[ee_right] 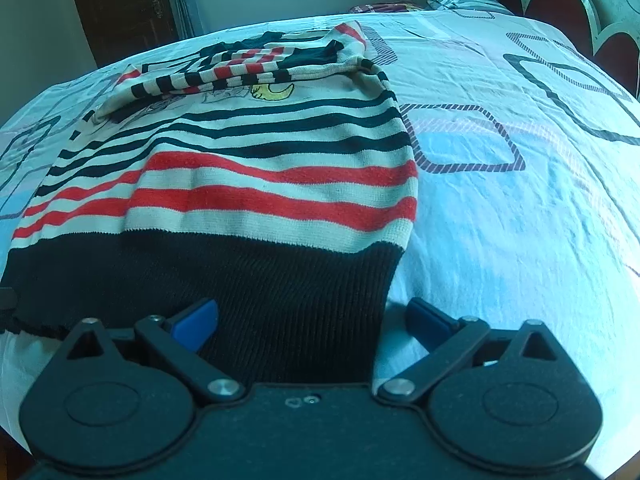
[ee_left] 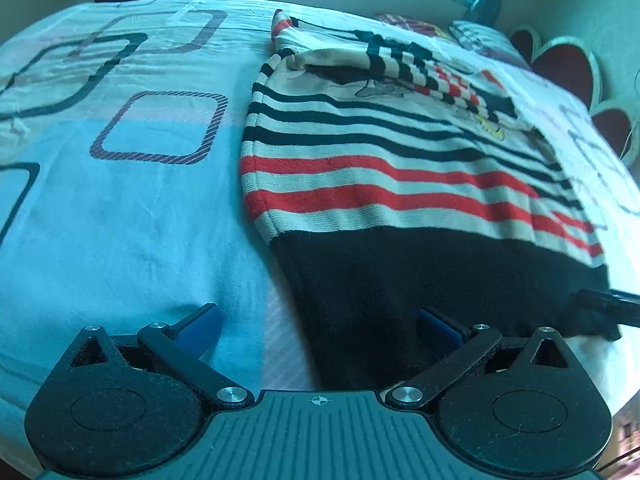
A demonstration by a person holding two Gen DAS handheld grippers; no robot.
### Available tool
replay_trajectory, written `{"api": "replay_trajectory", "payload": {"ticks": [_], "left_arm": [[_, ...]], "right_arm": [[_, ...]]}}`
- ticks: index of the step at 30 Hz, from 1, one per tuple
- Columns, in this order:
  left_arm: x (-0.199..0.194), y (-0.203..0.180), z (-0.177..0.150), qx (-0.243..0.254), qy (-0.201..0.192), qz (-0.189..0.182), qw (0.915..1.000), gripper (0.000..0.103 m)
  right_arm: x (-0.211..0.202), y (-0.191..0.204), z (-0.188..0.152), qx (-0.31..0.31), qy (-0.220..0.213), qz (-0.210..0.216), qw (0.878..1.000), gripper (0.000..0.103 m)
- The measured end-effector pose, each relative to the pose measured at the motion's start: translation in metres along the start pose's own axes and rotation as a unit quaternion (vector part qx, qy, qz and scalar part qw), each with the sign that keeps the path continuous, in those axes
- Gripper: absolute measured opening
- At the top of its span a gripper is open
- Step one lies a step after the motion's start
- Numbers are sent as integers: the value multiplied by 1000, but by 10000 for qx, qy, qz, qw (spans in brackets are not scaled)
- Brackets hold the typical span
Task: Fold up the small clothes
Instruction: 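Move both tools to the black hem of the sweater, then grasp the black hem with both tools and fold it up over the collar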
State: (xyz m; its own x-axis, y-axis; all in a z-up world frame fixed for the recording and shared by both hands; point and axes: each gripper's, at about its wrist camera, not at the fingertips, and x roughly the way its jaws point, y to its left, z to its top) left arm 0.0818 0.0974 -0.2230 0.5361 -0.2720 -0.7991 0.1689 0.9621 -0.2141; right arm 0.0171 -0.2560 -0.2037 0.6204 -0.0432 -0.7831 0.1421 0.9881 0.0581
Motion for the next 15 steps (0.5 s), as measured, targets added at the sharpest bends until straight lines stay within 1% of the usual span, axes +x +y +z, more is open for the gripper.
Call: {"api": "replay_trajectory", "payload": {"ticks": [1, 2, 3, 4, 5, 6, 7, 8, 9, 10, 14, 15], "left_arm": [[-1, 0, -1, -39, -24, -67, 10000, 86], [-3, -2, -1, -19, -72, -64, 10000, 82], [-3, -2, -1, -33, -80, -192, 9998, 72], [-2, 0, 0, -91, -66, -296, 9995, 65], [-2, 2, 2, -204, -73, -402, 9990, 61], [-2, 5, 3, -353, -34, -650, 9973, 46], [2, 7, 4, -467, 75, -884, 9950, 29], [5, 7, 3, -537, 189, -989, 9935, 25], [8, 5, 1, -507, 231, -1062, 9928, 23], [9, 2, 0, -432, 213, -1108, 9927, 23], [16, 1, 4, -495, 231, -1322, 9897, 23], [17, 0, 6, -435, 239, -1337, 9898, 18]], "right_arm": [[-2, -2, 1, 73, -43, 17, 10000, 73], [-5, -6, 1, 171, -70, 84, 9998, 68], [-6, -10, 1, 281, -72, 180, 9994, 60], [-7, -13, 2, 389, -63, 252, 9989, 54], [-7, -17, 2, 497, -23, 343, 9982, 53], [-8, -19, 3, 562, 13, 412, 9976, 50], [-8, -21, 3, 599, 37, 468, 9971, 46], [-9, -23, 2, 636, 56, 525, 9966, 44], [-10, -24, 2, 690, 71, 576, 9959, 37], [-10, -25, 1, 740, 95, 606, 9954, 33], [-6, -26, 0, 817, 65, 600, 9948, 32], [-6, -26, 2, 835, 79, 569, 9948, 30]]}}
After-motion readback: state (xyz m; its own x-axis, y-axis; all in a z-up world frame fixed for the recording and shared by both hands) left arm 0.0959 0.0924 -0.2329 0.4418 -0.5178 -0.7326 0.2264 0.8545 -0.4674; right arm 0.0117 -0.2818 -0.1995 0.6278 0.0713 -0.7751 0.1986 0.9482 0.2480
